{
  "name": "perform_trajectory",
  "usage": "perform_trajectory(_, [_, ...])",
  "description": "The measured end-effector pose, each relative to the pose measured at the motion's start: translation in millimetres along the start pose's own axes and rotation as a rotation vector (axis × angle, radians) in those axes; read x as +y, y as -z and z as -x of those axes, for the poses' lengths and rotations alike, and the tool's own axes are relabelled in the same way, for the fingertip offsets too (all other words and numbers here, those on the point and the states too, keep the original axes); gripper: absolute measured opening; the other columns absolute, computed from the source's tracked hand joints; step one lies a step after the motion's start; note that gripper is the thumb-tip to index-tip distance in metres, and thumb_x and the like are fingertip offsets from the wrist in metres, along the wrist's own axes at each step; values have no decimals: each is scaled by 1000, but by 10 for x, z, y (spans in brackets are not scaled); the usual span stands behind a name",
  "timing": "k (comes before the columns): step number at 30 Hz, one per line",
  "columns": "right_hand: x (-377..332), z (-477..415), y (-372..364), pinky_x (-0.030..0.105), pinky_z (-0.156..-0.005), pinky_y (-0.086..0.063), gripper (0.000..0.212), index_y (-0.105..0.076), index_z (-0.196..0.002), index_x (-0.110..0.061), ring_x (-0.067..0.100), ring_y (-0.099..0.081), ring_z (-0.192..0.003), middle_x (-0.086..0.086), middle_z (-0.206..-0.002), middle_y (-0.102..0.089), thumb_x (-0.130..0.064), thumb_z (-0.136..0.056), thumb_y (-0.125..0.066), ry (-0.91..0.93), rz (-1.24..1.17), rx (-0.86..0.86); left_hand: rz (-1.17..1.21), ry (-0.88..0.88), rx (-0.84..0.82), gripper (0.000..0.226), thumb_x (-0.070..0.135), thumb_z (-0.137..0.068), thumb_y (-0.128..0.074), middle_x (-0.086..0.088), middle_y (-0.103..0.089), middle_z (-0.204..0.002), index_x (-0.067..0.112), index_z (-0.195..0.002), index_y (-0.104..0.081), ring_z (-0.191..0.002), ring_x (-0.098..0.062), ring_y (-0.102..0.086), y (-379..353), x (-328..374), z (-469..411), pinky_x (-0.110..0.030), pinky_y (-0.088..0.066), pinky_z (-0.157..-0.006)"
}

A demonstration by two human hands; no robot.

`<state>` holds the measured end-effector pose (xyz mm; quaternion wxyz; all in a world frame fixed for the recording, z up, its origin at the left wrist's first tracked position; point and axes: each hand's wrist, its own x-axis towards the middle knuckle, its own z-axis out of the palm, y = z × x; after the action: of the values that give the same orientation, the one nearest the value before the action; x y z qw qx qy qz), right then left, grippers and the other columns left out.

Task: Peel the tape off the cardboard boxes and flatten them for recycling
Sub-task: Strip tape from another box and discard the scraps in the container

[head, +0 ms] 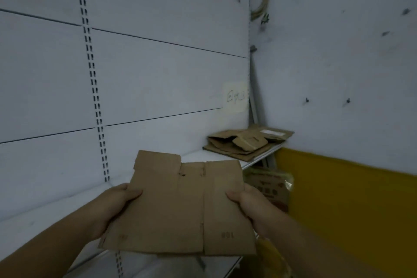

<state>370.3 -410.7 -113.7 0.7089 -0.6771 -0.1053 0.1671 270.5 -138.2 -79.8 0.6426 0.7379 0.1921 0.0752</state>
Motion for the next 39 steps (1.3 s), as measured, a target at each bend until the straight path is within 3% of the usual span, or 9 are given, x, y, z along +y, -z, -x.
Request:
perform_trajectory(4, [-76, -412, 504, 37, -75, -55, 20, -60, -114, -18, 28, -68, -91, 9, -102, -71, -15, -95, -52, 33, 20, 88, 92, 34, -146, 29, 19, -89, -62, -15, -72, -101, 6, -115, -61, -94, -35, -69, -465, 183, -553, -43, -53, -82])
perform_trajectory(11, [-396, -1112, 1471, 43, -67, -55, 16, -61, -105, -17, 34, -69, -83, 15, -95, -72, -25, -96, -50, 102, -76, 404, 462, 45, -341, 34, 23, -95, -45, -12, -73, -78, 3, -87, -71, -61, -22, -70, -1429, 746, -1686, -28, -57, -54])
perform_trajectory(17, [-427, -1495, 2279, 43, -61, -55, 23, -59, -114, -18, 34, -69, -84, 13, -97, -72, -28, -99, -46, 208, -174, 565, 740, 62, -500, 34, 33, -95, -47, -14, -70, -110, 10, -114, -63, -97, -29, -66, -2642, 959, -2321, -42, -56, -80])
perform_trajectory(21, [-402, -1861, 2737, 48, -71, -56, 23, -60, -112, -20, 32, -68, -89, 11, -99, -72, -26, -101, -40, 276, -286, 611, 821, 18, -419, 27, 19, -96, -51, -15, -67, -108, 6, -119, -54, -97, -27, -64, -3535, 1130, -2584, -39, -52, -84])
perform_trajectory(26, [-467, -2250, 3410, 47, -84, -54, 20, -57, -113, -19, 27, -66, -94, 7, -102, -70, -25, -96, -50, 193, -355, 504, 655, -3, -305, 27, 11, -96, -51, -13, -67, -109, 12, -124, -53, -95, -29, -66, -4460, 1367, -3005, -44, -54, -83])
perform_trajectory(31, [-700, -2618, 4220, 33, -57, -49, 25, -57, -113, -10, 16, -63, -56, 5, -83, -65, -23, -91, -60, 158, -50, 366, 572, -149, -168, 25, 4, -98, -45, -4, -67, -95, 17, -116, -56, -67, -16, -68, -4829, 1646, -3455, -26, -54, -47])
perform_trajectory(33, [-788, -2889, 4425, 34, -61, -51, 36, -50, -125, -16, 18, -65, -64, 5, -100, -63, -25, -92, -59, 140, -4, 322, 538, -180, -87, 25, 6, -97, -48, -5, -67, -102, 17, -119, -55, -73, -18, -68, -4909, 1704, -3643, -28, -55, -51])
perform_trajectory(37, [-906, -3540, 4664, 35, -85, -50, 75, -23, -145, -19, 23, -56, -104, 8, -138, -44, -35, -85, -66, 169, 276, 324, 531, -149, 85, 28, 9, -93, -57, -10, -67, -109, 10, -121, -56, -90, -28, -65, -5011, 1782, -4100, -44, -55, -83])
perform_trajectory(39, [-998, -3883, 4734, 38, -100, -40, 97, -4, -151, -14, 27, -40, -129, 10, -154, -22, -37, -83, -69, 213, 486, 369, 548, -180, 120, 25, 10, -92, -57, -8, -68, -106, 13, -117, -57, -89, -27, -65, -5055, 1858, -4343, -40, -55, -78])
